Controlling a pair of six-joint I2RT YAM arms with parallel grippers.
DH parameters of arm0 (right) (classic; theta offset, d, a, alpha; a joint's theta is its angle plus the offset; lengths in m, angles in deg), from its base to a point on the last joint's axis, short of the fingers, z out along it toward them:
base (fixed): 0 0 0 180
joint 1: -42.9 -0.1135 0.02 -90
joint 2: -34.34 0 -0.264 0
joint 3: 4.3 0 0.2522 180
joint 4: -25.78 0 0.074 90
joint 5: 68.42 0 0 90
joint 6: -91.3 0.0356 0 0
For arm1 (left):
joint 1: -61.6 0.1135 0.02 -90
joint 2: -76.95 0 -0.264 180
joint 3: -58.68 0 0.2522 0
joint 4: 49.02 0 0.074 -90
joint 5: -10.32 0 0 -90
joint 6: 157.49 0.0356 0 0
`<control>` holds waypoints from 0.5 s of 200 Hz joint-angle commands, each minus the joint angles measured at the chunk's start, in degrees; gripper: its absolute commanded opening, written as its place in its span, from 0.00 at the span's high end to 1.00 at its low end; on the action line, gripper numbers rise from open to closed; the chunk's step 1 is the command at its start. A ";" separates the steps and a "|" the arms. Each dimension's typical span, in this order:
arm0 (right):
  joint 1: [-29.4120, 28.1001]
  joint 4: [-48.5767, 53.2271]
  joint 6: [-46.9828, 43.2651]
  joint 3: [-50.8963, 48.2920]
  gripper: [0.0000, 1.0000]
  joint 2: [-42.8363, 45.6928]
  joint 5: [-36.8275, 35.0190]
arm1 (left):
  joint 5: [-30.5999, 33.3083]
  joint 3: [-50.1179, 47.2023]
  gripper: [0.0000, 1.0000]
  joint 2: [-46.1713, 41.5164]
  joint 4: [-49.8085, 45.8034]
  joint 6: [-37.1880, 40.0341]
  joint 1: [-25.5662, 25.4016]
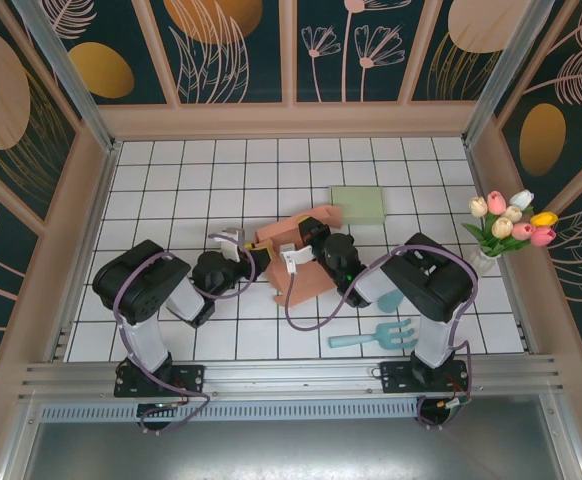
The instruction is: Fold the paper box
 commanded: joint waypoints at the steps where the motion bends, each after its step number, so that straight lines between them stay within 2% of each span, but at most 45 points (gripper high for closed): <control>1: -2.01 4.38 0.34 0.40 1.00 -1.46 2.75 | 4.07 1.72 0.53 0.95 0.30 -1.02 -0.82; 16: -2.20 4.48 0.43 0.19 1.00 -1.26 2.88 | 6.87 2.36 0.53 1.06 -1.18 -0.85 -0.86; 100: -3.25 11.12 4.57 1.69 1.00 -0.24 1.62 | 12.92 7.64 0.54 6.11 -2.38 0.22 -1.71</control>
